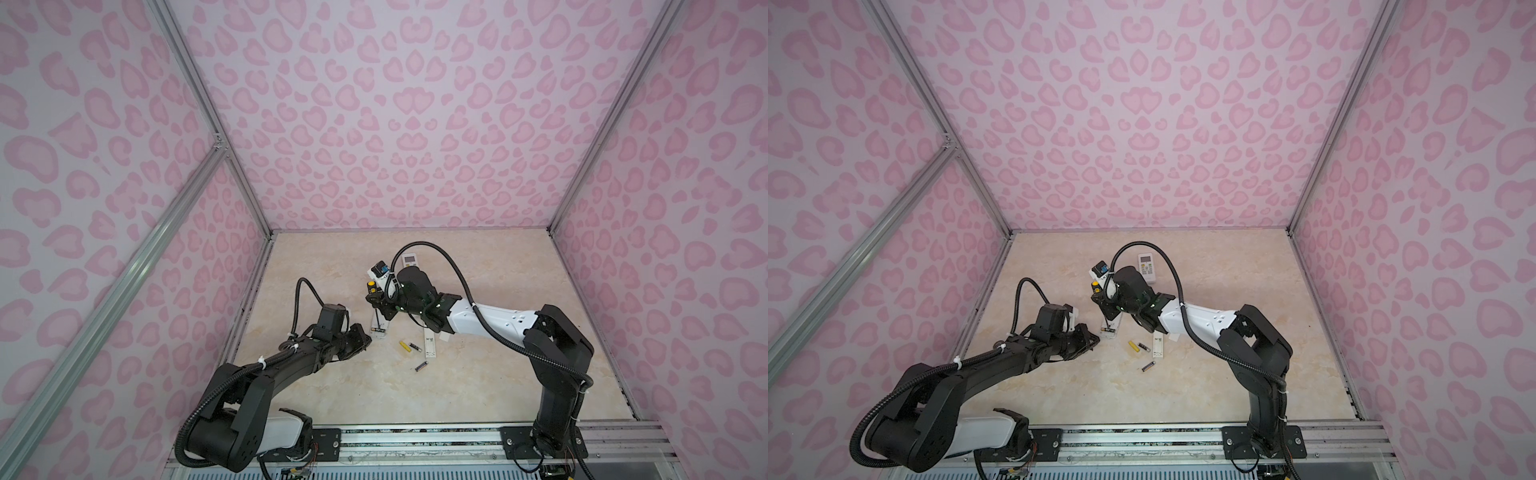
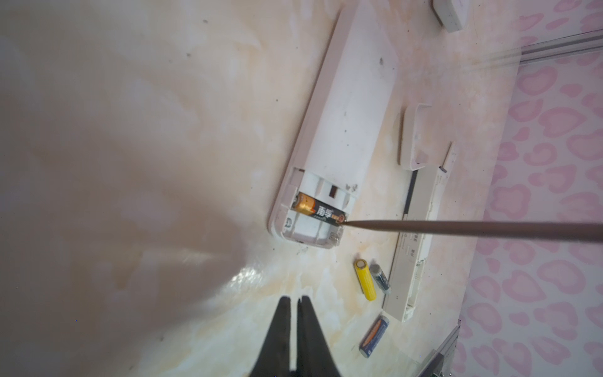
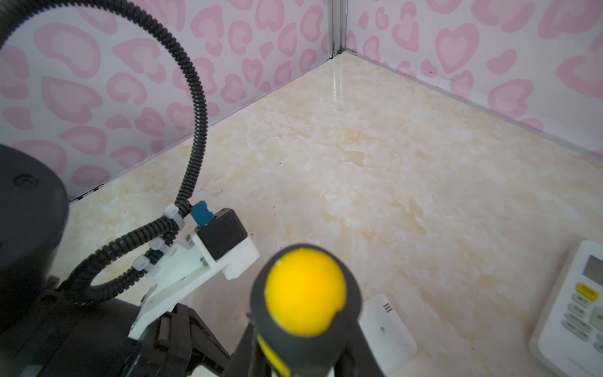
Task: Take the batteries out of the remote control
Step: 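Push the screwdriver tip against the black-and-orange battery with the right gripper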
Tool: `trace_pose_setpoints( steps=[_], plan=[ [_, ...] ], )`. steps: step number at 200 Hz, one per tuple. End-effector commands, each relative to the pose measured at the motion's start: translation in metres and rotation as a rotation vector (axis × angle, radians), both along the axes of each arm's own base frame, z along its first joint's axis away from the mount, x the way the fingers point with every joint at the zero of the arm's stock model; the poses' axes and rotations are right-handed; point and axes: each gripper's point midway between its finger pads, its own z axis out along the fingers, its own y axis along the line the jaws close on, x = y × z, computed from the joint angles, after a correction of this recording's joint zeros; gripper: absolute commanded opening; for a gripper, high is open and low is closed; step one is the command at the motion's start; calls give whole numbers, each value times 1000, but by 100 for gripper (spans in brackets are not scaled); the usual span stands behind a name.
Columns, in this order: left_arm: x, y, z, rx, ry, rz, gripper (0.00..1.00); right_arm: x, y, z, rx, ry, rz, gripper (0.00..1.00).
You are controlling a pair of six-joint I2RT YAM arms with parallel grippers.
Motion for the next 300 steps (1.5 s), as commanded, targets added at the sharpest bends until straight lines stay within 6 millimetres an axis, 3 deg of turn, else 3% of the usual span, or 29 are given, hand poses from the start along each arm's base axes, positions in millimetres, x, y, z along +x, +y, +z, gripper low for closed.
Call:
trace_pose_setpoints(
  steps=[1, 194, 244, 300],
  plan=[
    [2, 2, 0, 16, -6, -3, 11, 3, 5, 1, -2, -49, 20, 0],
    [11, -7, -17, -8, 43, -6, 10, -7, -3, -29, -63, -37, -1, 0],
    [13, -8, -16, -16, 42, 6, 10, 4, -6, -19, 33, 15, -43, 0],
    [13, -6, -13, -15, 32, 12, 10, 0, 1, 3, 37, -36, -31, 0]
  ],
)
